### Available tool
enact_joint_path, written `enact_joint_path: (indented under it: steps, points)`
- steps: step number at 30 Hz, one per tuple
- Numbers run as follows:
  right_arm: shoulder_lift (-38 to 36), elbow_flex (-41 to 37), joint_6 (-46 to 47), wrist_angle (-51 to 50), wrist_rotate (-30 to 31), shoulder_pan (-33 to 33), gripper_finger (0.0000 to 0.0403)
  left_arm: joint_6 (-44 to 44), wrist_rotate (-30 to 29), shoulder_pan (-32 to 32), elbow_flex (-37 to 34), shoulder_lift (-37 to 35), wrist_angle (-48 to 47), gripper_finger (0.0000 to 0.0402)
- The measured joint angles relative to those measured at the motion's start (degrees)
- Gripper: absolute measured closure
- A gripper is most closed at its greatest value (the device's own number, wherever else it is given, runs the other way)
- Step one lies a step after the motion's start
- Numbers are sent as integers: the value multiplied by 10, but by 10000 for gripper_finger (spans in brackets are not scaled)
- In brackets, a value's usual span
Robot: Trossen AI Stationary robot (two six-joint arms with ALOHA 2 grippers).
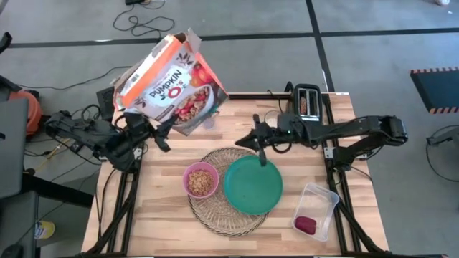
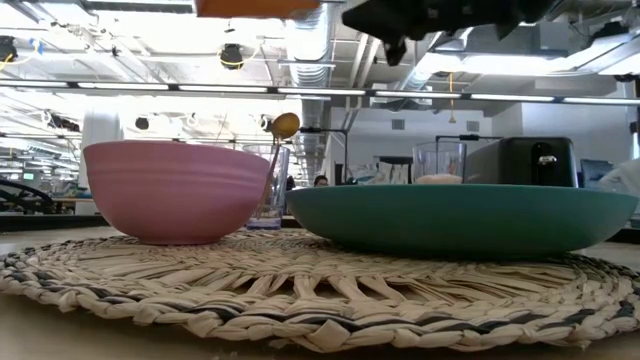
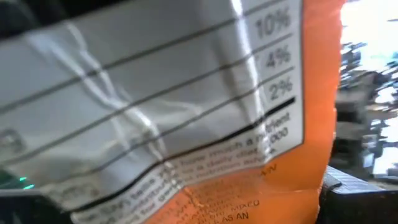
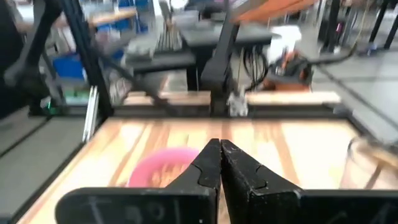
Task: Arrange a breakfast setting
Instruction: Pour the cereal into the pink bowl from the cereal box
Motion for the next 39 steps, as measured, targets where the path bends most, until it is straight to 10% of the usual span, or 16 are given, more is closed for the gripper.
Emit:
enact_joint_path:
  steps: [14, 24, 39]
  points:
    - [-10, -16, 9, -161, 132, 198, 370, -138, -240, 15, 1, -3, -210, 191]
    - [13, -60, 59, -119, 208, 283, 370, -513, -149, 105, 1, 16, -530, 191]
    - [17, -66, 62, -111, 254, 323, 370, -849, -93, 173, -84, 95, -722, 191]
